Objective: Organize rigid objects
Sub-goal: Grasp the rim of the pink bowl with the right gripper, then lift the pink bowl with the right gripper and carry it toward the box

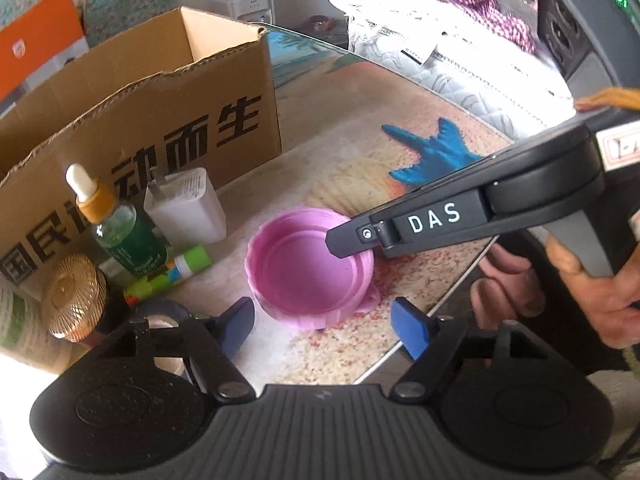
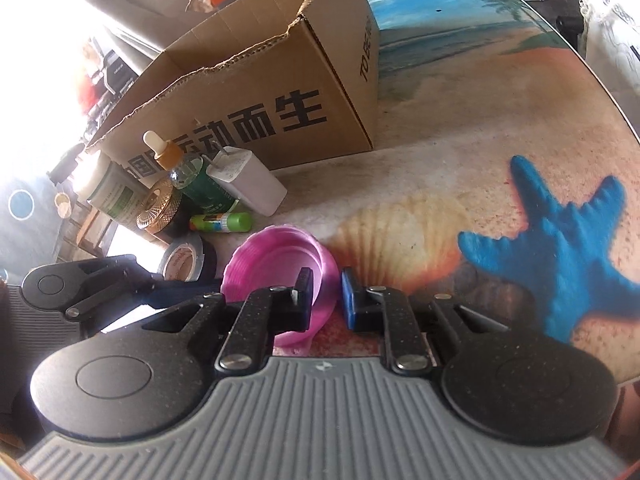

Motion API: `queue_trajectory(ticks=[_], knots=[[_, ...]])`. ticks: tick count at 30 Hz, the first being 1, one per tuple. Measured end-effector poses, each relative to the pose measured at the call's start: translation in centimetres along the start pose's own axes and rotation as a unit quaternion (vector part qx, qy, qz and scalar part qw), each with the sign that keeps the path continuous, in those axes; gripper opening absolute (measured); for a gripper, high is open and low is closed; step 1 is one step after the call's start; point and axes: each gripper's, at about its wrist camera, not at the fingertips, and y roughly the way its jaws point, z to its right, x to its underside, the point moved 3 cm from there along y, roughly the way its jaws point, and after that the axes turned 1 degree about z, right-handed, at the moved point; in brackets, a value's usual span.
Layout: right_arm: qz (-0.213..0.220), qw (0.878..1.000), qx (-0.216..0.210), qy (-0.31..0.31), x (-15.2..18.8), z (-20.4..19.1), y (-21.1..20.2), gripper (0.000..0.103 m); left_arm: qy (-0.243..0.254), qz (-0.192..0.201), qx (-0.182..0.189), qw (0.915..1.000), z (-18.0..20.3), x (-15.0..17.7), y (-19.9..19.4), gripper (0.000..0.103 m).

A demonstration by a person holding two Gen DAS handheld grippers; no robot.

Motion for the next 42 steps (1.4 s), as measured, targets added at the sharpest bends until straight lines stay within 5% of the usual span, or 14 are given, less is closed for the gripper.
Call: queue_trajectory(ticks=[18, 42], knots=[[0.018, 1.0, -0.005, 0.012, 0.3, 0.1, 0.1, 0.015, 0.015, 0.014, -0.036, 0.9991, 0.7, -0.4, 0.5, 0.075], [0.084, 0.996, -0.007, -0.008, -0.1, -2.1, -4.8, 0.015, 0.029, 0.09, -0.068, 0.9932, 1.7, -1.2, -5.5, 0.075]])
